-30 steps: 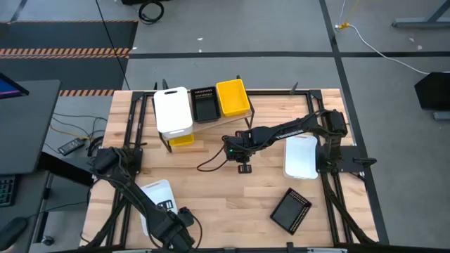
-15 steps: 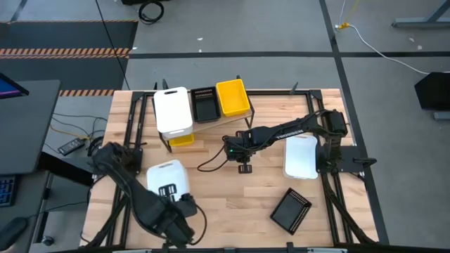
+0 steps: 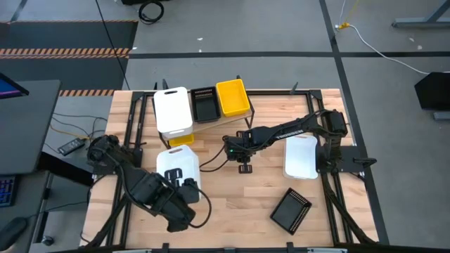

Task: Stack baskets on shelf by color
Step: Stack the left white bin on top of the other white bin on the shelf

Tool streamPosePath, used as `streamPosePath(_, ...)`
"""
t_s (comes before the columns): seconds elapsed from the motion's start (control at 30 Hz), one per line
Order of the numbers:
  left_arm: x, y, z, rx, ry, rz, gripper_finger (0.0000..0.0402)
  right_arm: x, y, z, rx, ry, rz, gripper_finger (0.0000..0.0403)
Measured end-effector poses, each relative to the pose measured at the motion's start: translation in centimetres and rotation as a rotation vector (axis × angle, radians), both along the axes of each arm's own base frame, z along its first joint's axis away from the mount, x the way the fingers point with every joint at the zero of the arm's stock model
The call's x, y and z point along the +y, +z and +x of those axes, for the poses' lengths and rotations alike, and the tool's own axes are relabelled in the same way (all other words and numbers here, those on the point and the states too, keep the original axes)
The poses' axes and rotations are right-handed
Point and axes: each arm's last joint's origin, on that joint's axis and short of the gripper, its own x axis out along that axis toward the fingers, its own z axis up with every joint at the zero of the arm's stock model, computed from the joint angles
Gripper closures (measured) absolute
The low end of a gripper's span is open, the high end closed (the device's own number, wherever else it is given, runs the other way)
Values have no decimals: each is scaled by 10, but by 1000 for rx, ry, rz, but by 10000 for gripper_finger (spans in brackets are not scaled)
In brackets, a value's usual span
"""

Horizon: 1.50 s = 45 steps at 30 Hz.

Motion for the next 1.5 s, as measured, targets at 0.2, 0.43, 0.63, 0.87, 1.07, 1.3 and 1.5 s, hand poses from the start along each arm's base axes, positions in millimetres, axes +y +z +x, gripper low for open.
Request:
streamPosePath(0.2,12,10,-3,-9,-9,-33,397,0,0,0,0,-1,1,325)
streamPosePath(0.43,34,34,-16,-76,-10,-66,396,9,0,-1,13,22,134,325)
streamPosePath(0.63,58,55,-30,-153,-27,-61,396,26,0,-1,11,67,128,325)
streamPosePath(0.87,83,71,-42,-220,-62,-31,395,40,0,-2,10,68,138,325)
streamPosePath(1.07,101,80,-48,-258,-110,22,395,49,0,-2,-3,49,152,325)
streamPosePath(1.3,126,89,-53,-290,-149,84,395,60,1,-3,-8,20,171,325)
streamPosePath(1.5,153,95,-58,-312,-113,132,395,71,1,-5,-8,7,183,325)
